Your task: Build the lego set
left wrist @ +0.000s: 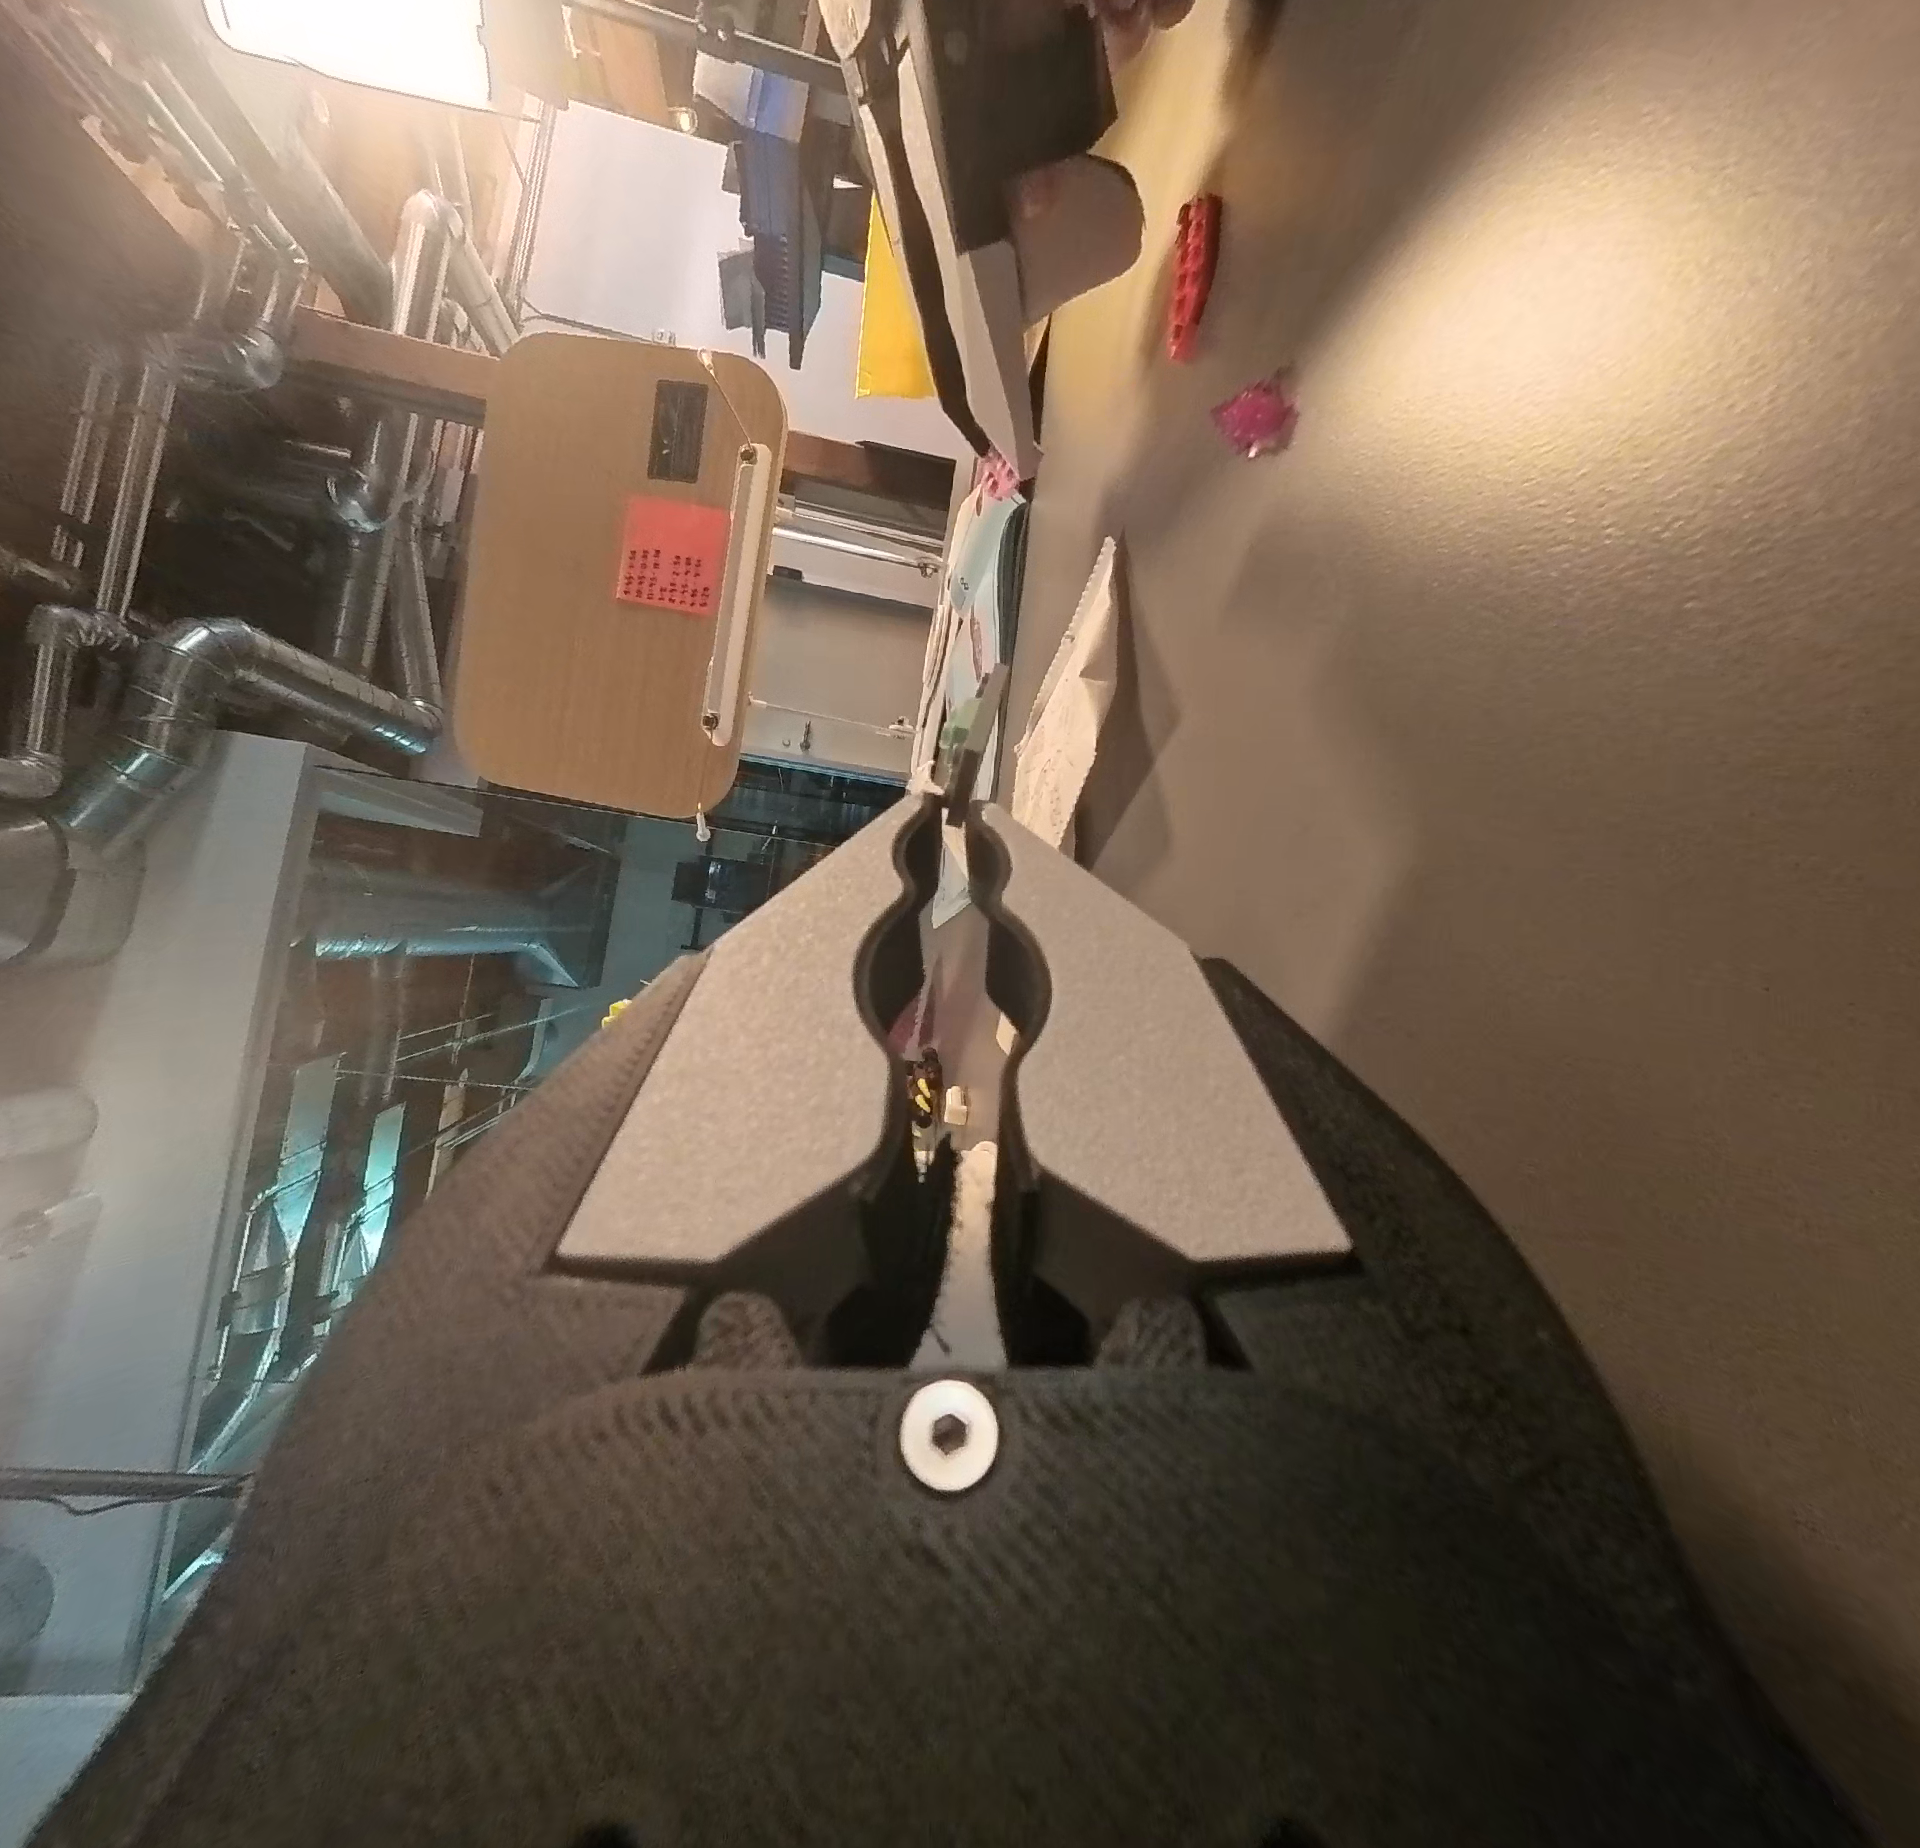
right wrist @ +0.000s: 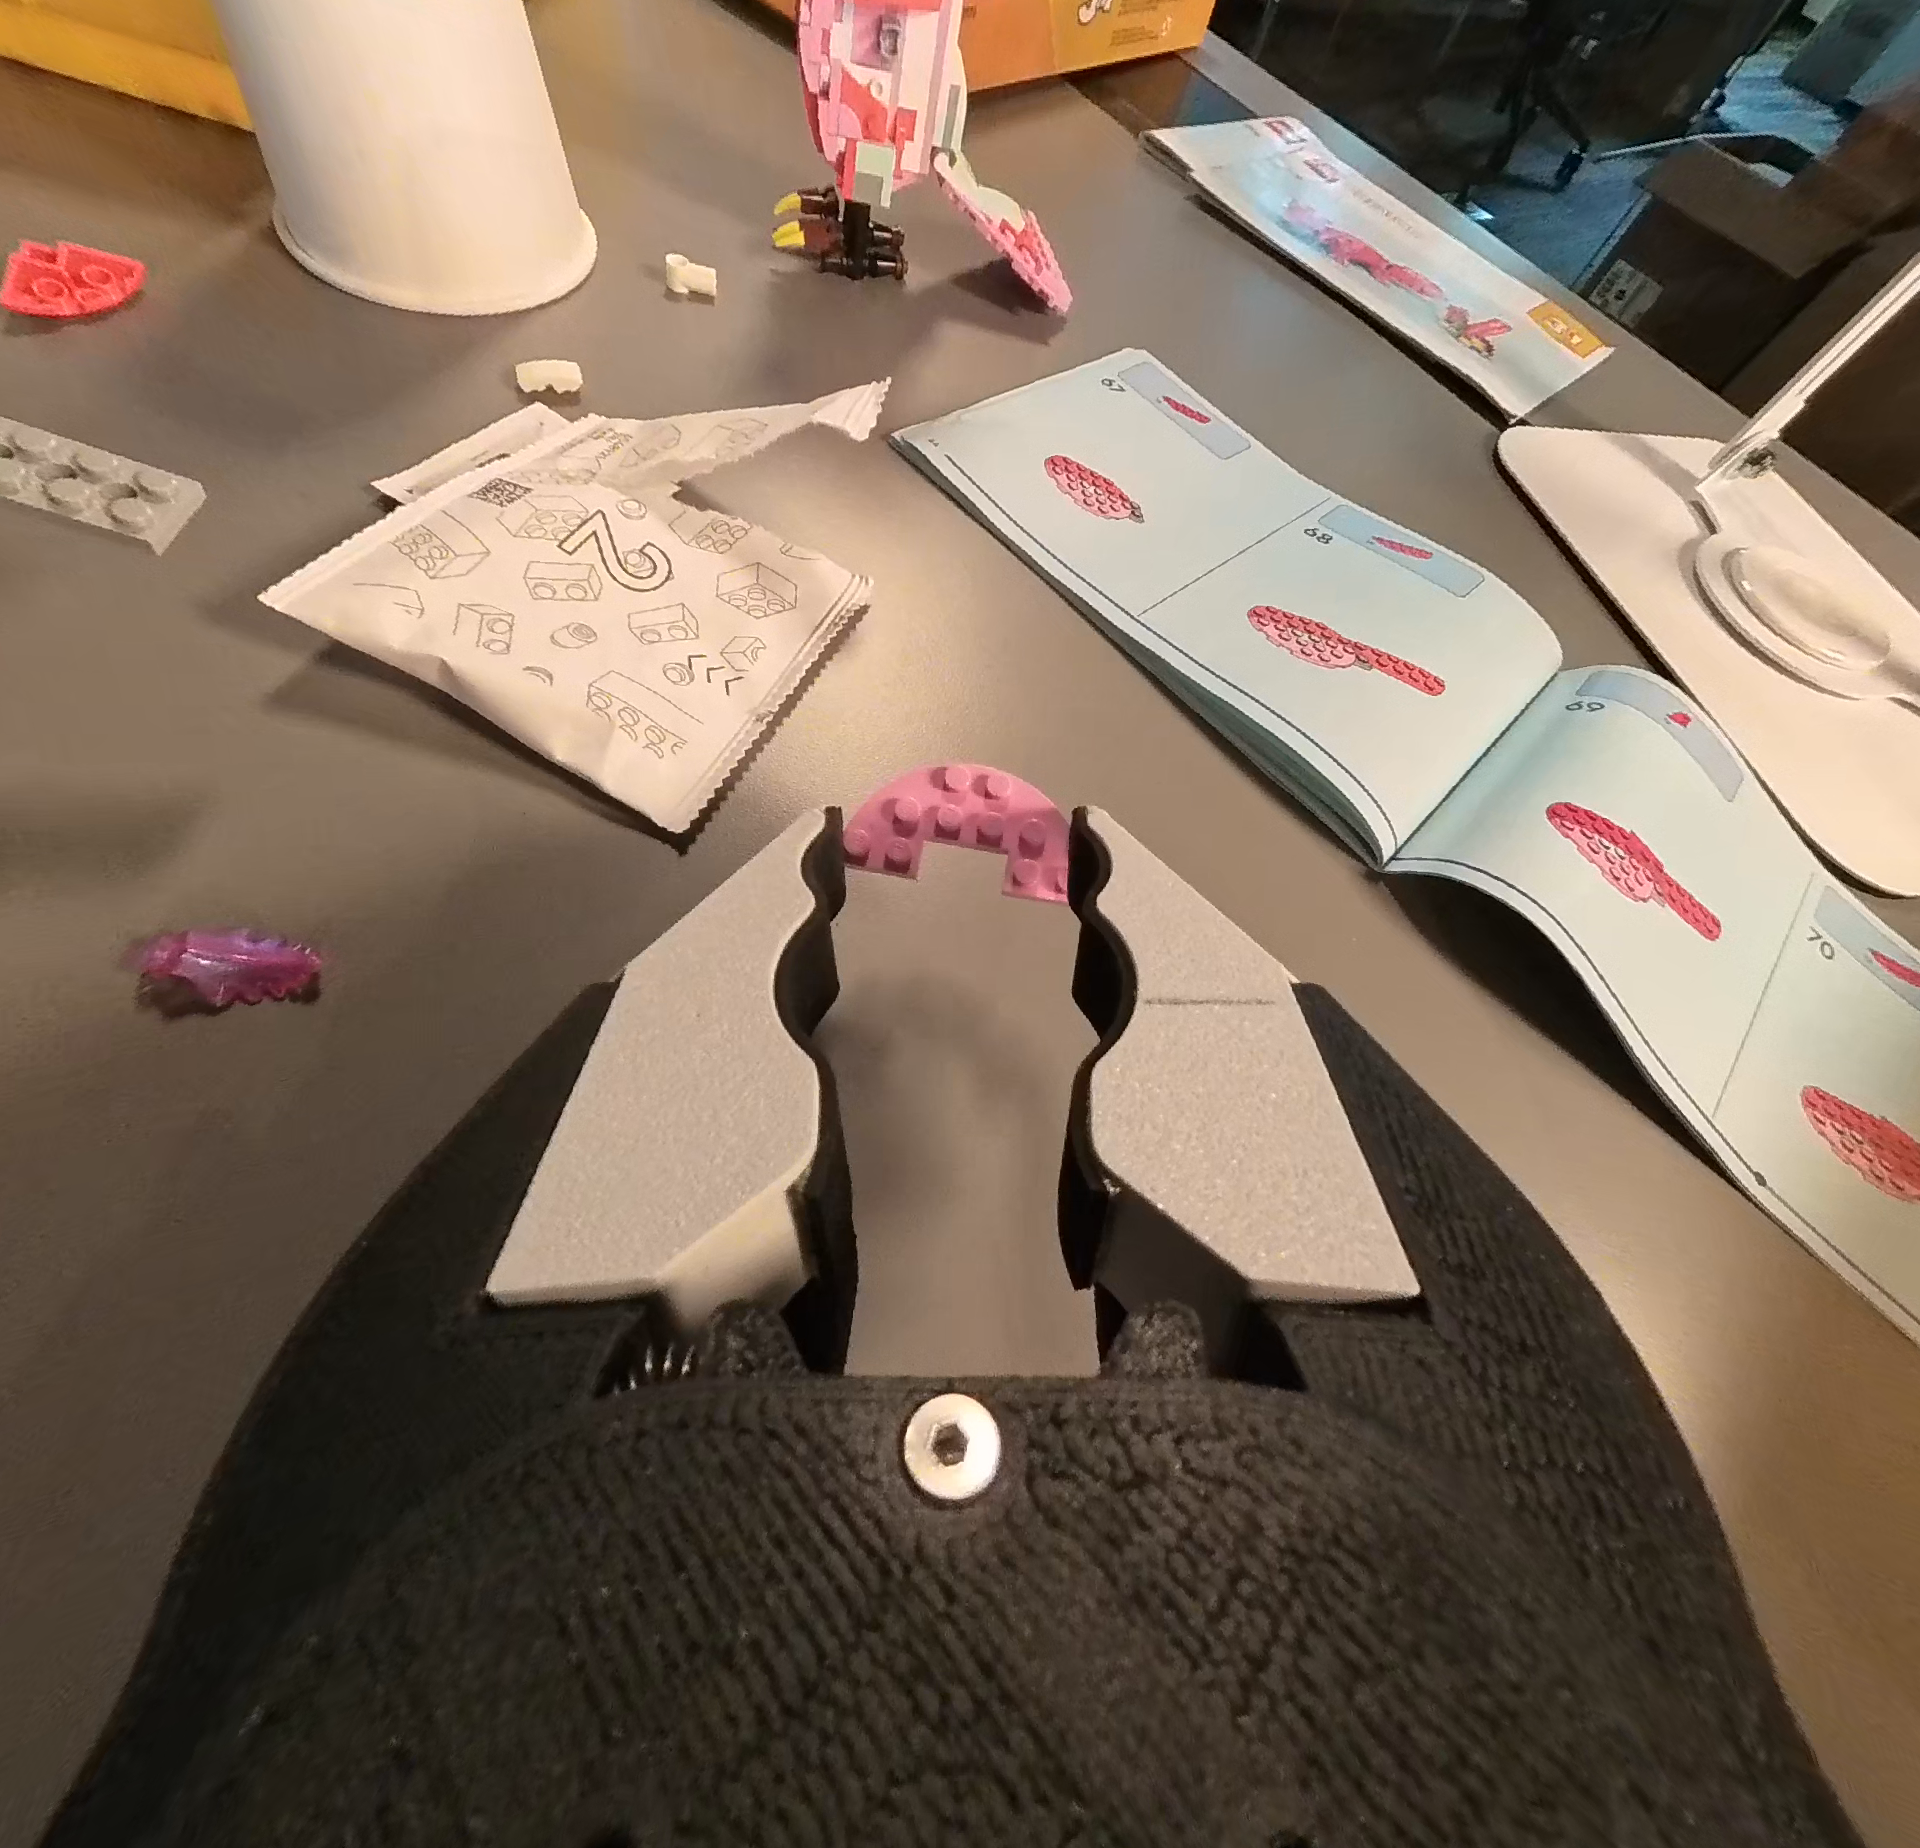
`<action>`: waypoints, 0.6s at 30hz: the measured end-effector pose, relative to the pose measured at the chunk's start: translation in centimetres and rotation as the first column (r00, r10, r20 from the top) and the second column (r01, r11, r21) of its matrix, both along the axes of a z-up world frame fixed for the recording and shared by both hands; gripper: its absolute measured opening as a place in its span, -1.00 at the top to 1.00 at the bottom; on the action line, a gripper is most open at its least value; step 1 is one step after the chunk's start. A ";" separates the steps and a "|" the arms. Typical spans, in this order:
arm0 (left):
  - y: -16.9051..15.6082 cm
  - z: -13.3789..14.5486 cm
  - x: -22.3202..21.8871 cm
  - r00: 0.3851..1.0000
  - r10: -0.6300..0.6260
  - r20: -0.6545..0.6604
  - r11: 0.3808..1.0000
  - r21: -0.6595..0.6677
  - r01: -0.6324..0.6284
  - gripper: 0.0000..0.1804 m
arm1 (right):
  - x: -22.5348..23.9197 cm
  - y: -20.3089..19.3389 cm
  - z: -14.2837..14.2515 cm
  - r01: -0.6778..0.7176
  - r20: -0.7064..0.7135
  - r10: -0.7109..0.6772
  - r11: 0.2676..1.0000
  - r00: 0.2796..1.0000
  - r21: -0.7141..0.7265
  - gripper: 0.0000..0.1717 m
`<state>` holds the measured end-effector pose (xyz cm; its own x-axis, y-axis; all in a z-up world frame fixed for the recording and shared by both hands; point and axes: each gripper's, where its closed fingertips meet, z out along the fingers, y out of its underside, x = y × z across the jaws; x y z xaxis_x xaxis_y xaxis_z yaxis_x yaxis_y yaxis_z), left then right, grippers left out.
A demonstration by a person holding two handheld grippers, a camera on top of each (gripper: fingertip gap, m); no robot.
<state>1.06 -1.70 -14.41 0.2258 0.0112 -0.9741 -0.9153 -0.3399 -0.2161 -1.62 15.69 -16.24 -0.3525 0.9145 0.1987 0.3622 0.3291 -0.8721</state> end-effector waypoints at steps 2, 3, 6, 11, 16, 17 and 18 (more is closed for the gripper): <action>0.0 0.0 0.0 1.000 0.000 -0.001 1.000 -0.001 0.000 0.97 | 0.0 0.0 0.0 0.000 0.001 0.000 1.000 1.000 0.002 0.51; 0.0 0.0 0.0 1.000 0.001 -0.001 1.000 -0.002 -0.001 0.97 | 0.0 0.0 0.0 0.000 0.001 0.000 1.000 1.000 0.003 0.51; 0.0 0.0 0.0 1.000 0.000 -0.003 1.000 -0.002 0.000 0.97 | 0.0 0.0 -0.1 0.002 0.003 -0.002 1.000 1.000 0.004 0.51; 0.0 0.0 0.0 1.000 0.001 -0.005 1.000 -0.002 -0.001 0.97 | 0.0 0.1 -0.1 0.004 0.004 -0.004 1.000 1.000 0.005 0.51; 0.0 0.0 -0.1 1.000 0.005 -0.006 1.000 0.001 -0.005 0.97 | 0.0 0.1 -0.1 0.010 0.004 -0.010 1.000 1.000 0.008 0.51; 0.0 0.1 -0.1 1.000 0.009 -0.006 1.000 0.002 -0.009 0.97 | 0.0 0.1 -0.1 0.011 0.003 -0.011 1.000 1.000 0.007 0.51; 0.0 0.1 -0.1 1.000 0.009 -0.006 1.000 0.001 -0.009 0.97 | 0.0 0.2 0.0 0.013 0.001 -0.013 1.000 1.000 0.003 0.51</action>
<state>0.94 -1.68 -14.34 0.2200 0.0144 -0.9754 -0.9135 -0.3477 -0.2111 -1.67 15.86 -16.25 -0.3412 0.9182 0.2012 0.3674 0.3273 -0.8706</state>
